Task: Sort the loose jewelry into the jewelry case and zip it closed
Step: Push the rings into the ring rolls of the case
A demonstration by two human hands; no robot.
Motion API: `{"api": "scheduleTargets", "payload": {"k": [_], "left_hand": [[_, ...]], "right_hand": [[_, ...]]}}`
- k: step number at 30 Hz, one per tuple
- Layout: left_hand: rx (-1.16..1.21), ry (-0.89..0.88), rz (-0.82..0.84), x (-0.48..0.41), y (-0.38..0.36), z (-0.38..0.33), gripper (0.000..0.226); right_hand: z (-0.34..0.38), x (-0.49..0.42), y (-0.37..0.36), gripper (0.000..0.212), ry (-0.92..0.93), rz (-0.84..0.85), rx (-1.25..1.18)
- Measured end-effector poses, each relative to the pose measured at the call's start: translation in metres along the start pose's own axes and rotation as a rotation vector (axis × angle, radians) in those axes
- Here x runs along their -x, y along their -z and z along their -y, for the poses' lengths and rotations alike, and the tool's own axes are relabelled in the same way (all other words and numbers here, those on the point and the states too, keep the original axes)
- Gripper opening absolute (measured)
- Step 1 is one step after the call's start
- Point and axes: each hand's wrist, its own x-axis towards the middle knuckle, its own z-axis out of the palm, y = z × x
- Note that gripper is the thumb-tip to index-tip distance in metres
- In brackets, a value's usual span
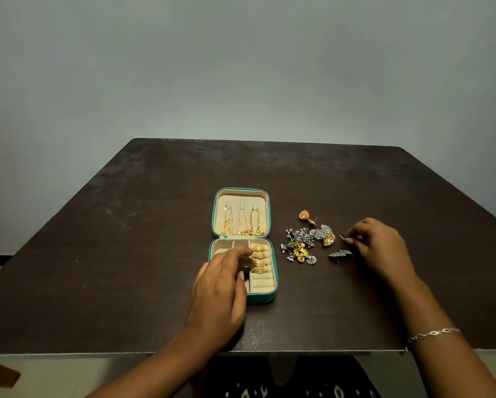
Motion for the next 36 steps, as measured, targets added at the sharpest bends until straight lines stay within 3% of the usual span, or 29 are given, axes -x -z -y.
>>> {"api": "scheduleTargets", "payload": {"k": [5,9,16,26,28,33,36], "left_hand": [[-0.004,-0.031,-0.039,-0.001,0.001,-0.001,0.025],[-0.040,-0.080,-0.038,-0.002,0.001,0.000,0.018],[-0.019,-0.066,-0.021,-0.001,0.001,0.001,0.006],[0.009,-0.030,-0.056,-0.002,0.001,0.001,0.008],[0.024,-0.029,-0.055,-0.003,0.001,-0.001,0.002],[0.071,0.009,-0.069,-0.003,0.002,-0.001,0.019],[0.061,0.002,-0.070,-0.002,0.001,0.000,0.022]], "right_hand": [[0.027,0.019,0.014,0.011,0.049,-0.131,-0.343],[0.077,0.053,0.012,0.008,0.250,-0.031,-0.573],[0.114,0.071,-0.020,0.012,0.517,0.022,-0.385],[0.115,0.077,-0.021,0.011,0.306,0.045,-0.769],[0.113,0.074,-0.020,0.010,0.311,0.009,-0.724],[0.106,0.064,-0.018,0.014,0.462,-0.069,-0.285],[0.109,0.062,-0.015,0.012,0.554,-0.094,-0.158]]}}
